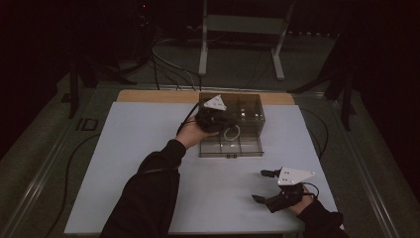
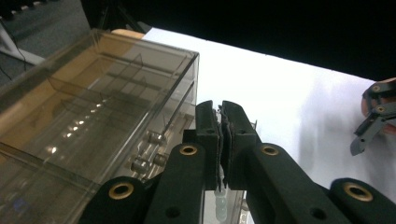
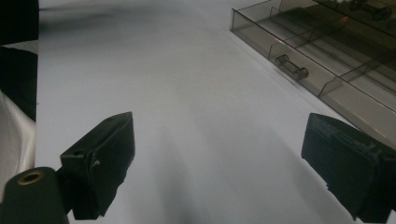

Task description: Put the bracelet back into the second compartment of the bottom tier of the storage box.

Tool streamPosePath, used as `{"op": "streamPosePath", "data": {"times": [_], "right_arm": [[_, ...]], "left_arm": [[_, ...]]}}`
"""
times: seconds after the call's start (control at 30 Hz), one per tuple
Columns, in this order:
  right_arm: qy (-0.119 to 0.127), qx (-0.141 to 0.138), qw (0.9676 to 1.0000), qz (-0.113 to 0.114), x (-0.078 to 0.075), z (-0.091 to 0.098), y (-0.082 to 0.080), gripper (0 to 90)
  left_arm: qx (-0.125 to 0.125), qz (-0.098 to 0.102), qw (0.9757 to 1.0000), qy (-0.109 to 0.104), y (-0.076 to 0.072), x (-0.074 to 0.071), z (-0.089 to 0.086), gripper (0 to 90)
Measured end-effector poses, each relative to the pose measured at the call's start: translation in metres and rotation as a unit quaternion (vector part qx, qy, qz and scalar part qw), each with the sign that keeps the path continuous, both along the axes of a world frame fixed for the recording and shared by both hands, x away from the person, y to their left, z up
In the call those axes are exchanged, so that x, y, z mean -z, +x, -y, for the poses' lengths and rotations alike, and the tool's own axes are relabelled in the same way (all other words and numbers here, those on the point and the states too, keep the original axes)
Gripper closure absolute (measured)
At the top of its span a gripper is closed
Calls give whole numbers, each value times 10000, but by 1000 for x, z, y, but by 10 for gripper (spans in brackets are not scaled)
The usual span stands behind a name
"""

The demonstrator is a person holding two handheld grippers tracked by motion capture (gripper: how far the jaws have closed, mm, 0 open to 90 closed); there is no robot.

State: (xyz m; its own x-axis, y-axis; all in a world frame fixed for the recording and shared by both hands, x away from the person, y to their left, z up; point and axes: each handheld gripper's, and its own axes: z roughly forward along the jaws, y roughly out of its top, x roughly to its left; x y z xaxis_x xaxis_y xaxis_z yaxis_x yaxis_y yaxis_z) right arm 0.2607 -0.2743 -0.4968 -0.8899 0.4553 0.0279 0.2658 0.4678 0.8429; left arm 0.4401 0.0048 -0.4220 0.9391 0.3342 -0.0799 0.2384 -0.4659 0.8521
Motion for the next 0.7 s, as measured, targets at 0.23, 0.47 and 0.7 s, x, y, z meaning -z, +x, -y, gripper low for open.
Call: {"op": "streamPosePath", "data": {"times": [0.23,0.47,0.7], "right_arm": [[-52,6,10000,2,1,0,0,97],[-96,6,10000,10,2,0,0,97],[-88,19,10000,14,2,1,0,97]], "left_arm": [[-10,-227,9997,28,3,22,4,871],[43,-423,9989,208,6,46,8,870],[118,-528,9977,397,7,59,12,870]]}}
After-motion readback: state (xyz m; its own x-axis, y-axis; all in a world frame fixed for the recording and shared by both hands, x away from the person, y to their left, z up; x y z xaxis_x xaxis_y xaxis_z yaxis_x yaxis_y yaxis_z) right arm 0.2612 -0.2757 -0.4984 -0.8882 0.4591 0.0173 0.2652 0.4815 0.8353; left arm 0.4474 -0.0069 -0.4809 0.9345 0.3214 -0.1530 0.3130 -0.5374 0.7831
